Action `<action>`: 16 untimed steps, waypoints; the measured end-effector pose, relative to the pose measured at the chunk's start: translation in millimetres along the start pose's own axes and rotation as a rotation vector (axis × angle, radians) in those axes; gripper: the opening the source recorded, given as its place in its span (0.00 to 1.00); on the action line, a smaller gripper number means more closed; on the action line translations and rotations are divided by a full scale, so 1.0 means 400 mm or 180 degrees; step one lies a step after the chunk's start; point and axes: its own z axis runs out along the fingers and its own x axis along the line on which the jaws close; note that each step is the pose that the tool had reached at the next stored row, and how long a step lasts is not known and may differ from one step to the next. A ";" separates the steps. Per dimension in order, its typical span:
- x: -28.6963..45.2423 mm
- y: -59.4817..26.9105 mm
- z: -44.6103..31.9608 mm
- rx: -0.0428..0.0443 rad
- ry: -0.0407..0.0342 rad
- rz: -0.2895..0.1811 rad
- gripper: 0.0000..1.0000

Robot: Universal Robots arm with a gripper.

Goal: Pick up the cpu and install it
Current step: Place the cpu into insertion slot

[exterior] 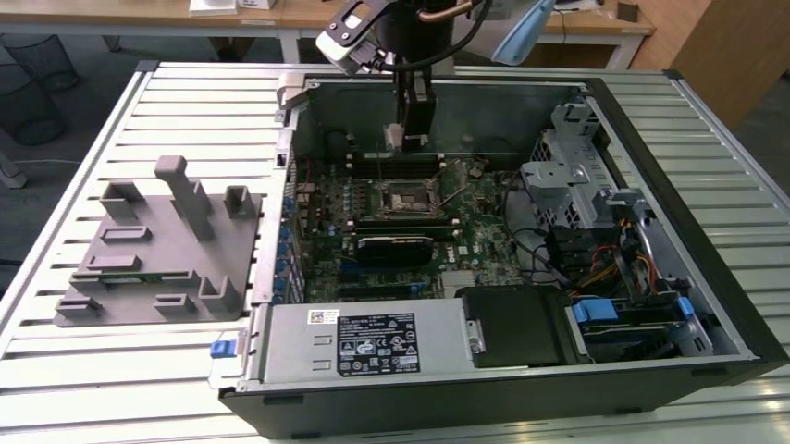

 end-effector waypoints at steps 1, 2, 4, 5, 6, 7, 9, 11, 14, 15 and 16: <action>0.000 0.000 0.001 0.0000 0.0000 0.0000 0.53; 0.000 0.000 0.002 0.0000 0.0000 0.0000 0.53; 0.000 0.000 0.005 0.0000 0.0000 0.0000 0.53; 0.000 0.000 0.006 0.0000 0.0000 0.0000 0.53; 0.000 0.000 0.008 0.0000 0.0000 0.0000 0.53; 0.000 0.000 0.010 0.0000 0.0000 0.0000 0.53; 0.000 -0.001 0.014 0.0000 0.0000 0.0000 0.53; 0.001 0.000 0.018 0.0001 -0.0001 0.0000 0.53; 0.001 0.000 0.022 0.0000 0.0000 -0.0003 0.53; 0.001 0.000 0.025 0.0000 0.0000 -0.0003 0.53; 0.001 0.000 0.028 0.0000 0.0000 -0.0003 0.53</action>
